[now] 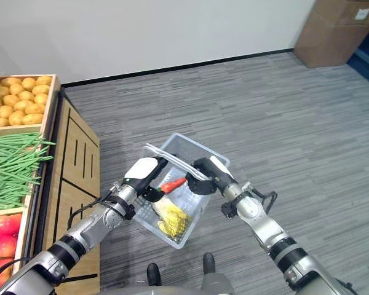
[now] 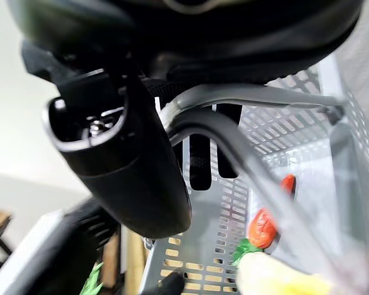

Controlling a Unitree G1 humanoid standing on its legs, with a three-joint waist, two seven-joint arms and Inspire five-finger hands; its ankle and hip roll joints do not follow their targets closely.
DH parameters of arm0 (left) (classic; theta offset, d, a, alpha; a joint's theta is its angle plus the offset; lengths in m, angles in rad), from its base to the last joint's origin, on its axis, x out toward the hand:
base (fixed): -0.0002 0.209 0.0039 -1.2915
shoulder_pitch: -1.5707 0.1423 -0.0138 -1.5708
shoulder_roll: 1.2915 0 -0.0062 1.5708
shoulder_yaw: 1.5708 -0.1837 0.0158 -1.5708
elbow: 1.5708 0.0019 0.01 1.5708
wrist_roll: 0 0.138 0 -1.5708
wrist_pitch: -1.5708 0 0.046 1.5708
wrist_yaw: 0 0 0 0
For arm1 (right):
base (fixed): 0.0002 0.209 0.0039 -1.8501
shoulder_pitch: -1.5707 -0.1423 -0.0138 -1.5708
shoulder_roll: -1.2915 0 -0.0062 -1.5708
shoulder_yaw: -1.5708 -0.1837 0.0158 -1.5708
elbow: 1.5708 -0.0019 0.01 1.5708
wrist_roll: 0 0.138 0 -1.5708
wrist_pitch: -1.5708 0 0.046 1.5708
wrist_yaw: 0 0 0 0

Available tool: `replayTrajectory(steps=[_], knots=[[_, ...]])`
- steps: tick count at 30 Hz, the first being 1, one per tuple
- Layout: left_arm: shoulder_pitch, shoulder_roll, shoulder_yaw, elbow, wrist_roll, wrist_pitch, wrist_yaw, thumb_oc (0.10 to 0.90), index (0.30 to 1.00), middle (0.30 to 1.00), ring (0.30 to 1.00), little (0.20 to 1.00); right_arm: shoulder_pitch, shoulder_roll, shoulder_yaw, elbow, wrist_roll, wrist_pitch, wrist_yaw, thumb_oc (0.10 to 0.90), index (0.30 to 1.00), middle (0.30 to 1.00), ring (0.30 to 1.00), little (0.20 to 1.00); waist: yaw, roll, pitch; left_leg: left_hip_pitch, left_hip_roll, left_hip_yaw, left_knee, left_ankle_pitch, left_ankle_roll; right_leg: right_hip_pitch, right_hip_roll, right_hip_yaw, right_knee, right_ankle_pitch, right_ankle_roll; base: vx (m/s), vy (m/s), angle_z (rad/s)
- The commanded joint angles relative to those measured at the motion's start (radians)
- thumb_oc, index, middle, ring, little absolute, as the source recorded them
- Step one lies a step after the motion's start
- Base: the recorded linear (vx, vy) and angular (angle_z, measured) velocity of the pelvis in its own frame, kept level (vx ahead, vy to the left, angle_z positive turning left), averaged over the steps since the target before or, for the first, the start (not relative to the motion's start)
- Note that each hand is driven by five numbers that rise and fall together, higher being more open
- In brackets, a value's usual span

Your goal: Get the vegetables into the basket

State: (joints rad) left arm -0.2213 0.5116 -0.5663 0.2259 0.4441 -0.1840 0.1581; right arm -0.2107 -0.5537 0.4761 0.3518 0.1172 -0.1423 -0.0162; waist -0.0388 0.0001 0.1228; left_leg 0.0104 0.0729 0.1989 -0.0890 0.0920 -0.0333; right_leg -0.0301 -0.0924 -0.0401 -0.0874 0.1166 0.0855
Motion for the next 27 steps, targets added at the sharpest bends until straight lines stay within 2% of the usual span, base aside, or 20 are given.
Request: replayTrajectory(steps=[1,3,4,6,10,11,13,14,16,17,18,19,20,27], knots=[[-0.053,0.026,0.034,-0.073,-0.191,-0.127,-0.051,0.900,1.000,1.000,1.000,1.000,-0.065,0.049,-0.124,-0.034,-0.064,-0.122,-0.111,0.400,0.300,0.300,0.300,0.300,0.016,-0.034,-0.111,0.007,0.044,-0.031,0.002,-0.063,-0.071,0.014,-0.087,-0.030,0.000,-0.034,0.095,0.01,0.010,0.12],[-0.006,0.048,0.044,-0.149,-0.302,-0.131,-0.098,0.900,1.000,1.000,1.000,1.000,-0.062,0.057,-0.151,0.038,-0.100,-0.107,-0.136,0.400,0.300,0.300,0.300,0.300,0.026,-0.031,-0.112,0.003,0.041,-0.042,0.002,-0.062,-0.069,0.016,-0.087,-0.037,0.000,-0.036,0.093,0.00,0.002,0.18],[0.042,0.066,0.052,-0.200,-0.424,-0.135,-0.133,0.900,1.000,1.000,1.000,1.000,-0.064,0.053,-0.171,0.105,-0.143,-0.094,-0.164,0.400,0.300,0.300,0.300,0.300,0.035,-0.029,-0.111,0.000,0.039,-0.052,0.002,-0.061,-0.067,0.020,-0.087,-0.041,0.000,-0.037,0.092,-0.01,-0.003,0.17],[0.092,0.093,0.060,-0.248,-0.562,-0.129,-0.200,0.900,1.000,1.000,1.000,1.000,-0.068,0.051,-0.195,0.186,-0.161,-0.079,-0.184,0.400,0.300,0.300,0.300,0.300,0.042,-0.025,-0.110,-0.001,0.038,-0.058,0.002,-0.059,-0.066,0.023,-0.088,-0.046,0.000,-0.038,0.091,-0.01,0.001,0.11],[0.158,0.139,0.076,-0.285,-0.668,-0.122,-0.251,0.900,1.000,1.000,1.000,1.000,-0.083,0.050,-0.212,0.306,-0.176,-0.069,-0.203,0.400,0.300,0.300,0.300,0.300,0.051,-0.023,-0.108,-0.002,0.037,-0.067,0.002,-0.058,-0.065,0.027,-0.086,-0.052,0.000,-0.041,0.089,-0.01,-0.005,0.12],[0.208,0.149,0.089,-0.263,-0.721,-0.106,-0.273,0.900,1.000,1.000,1.000,1.000,-0.089,0.054,-0.231,0.408,-0.164,-0.058,-0.215,0.400,0.300,0.300,0.300,0.300,0.060,-0.021,-0.106,-0.005,0.035,-0.074,0.002,-0.054,-0.065,0.028,-0.085,-0.055,0.000,-0.040,0.087,-0.03,-0.013,0.12],[0.246,0.143,0.095,-0.197,-0.730,-0.086,-0.283,0.900,1.000,1.000,1.000,1.000,-0.102,0.063,-0.243,0.522,-0.137,-0.052,-0.223,0.400,0.300,0.300,0.300,0.300,0.065,-0.020,-0.102,-0.009,0.036,-0.081,0.002,-0.050,-0.065,0.029,-0.084,-0.059,0.000,-0.040,0.086,-0.02,-0.019,0.07],[0.245,0.142,0.095,-0.195,-0.730,-0.088,-0.283,0.900,1.000,1.000,1.000,1.000,-0.104,0.063,-0.242,0.526,-0.136,-0.054,-0.223,0.400,0.300,0.300,0.300,0.300,0.065,-0.020,-0.102,-0.009,0.036,-0.082,0.002,-0.050,-0.065,0.029,-0.084,-0.060,0.000,-0.041,0.086,-0.02,-0.015,0.07],[0.274,0.121,0.100,-0.096,-0.740,-0.063,-0.302,0.900,1.000,1.000,1.000,1.000,-0.110,0.063,-0.251,0.631,-0.124,-0.043,-0.217,0.400,0.300,0.300,0.300,0.300,0.071,-0.019,-0.099,-0.013,0.035,-0.089,0.002,-0.045,-0.065,0.028,-0.083,-0.064,0.000,-0.041,0.085,-0.02,-0.009,0.10],[0.273,0.121,0.100,-0.095,-0.740,-0.063,-0.302,0.900,1.000,1.000,1.000,1.000,-0.110,0.063,-0.251,0.631,-0.124,-0.043,-0.217,0.400,0.300,0.300,0.300,0.300,0.070,-0.019,-0.099,-0.013,0.035,-0.089,0.002,-0.045,-0.065,0.028,-0.083,-0.064,0.000,-0.041,0.085,-0.02,-0.022,0.10],[0.299,0.068,0.135,0.034,-0.751,-0.041,-0.295,0.900,1.000,1.000,1.000,1.000,-0.108,0.057,-0.252,0.710,-0.134,-0.026,-0.205,0.400,0.300,0.300,0.300,0.300,0.078,-0.020,-0.097,-0.017,0.035,-0.094,0.002,-0.041,-0.066,0.028,-0.083,-0.068,0.000,-0.041,0.083,-0.02,-0.039,0.09],[0.305,0.015,0.160,0.174,-0.714,-0.041,-0.284,0.900,1.000,1.000,1.000,1.000,-0.113,0.049,-0.266,0.779,-0.138,-0.016,-0.203,0.400,0.300,0.300,0.300,0.300,0.083,-0.018,-0.094,-0.022,0.036,-0.103,0.002,-0.038,-0.067,0.028,-0.083,-0.074,0.000,-0.042,0.082,-0.03,-0.053,0.08],[0.301,-0.007,0.172,0.241,-0.683,-0.038,-0.267,0.900,1.000,1.000,1.000,1.000,-0.116,0.042,-0.273,0.808,-0.137,-0.011,-0.200,0.400,0.300,0.300,0.300,0.300,0.085,-0.017,-0.094,-0.024,0.036,-0.106,0.002,-0.036,-0.067,0.027,-0.082,-0.077,0.000,-0.042,0.082,-0.02,-0.045,0.09],[0.274,-0.125,0.245,0.626,-0.516,-0.023,-0.181,0.900,1.000,1.000,1.000,1.000,-0.105,-0.004,-0.341,0.973,-0.131,0.010,-0.200,0.400,0.300,0.300,0.300,0.300,0.088,-0.017,-0.088,-0.032,0.044,-0.107,0.002,-0.033,-0.072,0.019,-0.077,-0.078,0.000,-0.042,0.079,-0.01,-0.028,0.11]])
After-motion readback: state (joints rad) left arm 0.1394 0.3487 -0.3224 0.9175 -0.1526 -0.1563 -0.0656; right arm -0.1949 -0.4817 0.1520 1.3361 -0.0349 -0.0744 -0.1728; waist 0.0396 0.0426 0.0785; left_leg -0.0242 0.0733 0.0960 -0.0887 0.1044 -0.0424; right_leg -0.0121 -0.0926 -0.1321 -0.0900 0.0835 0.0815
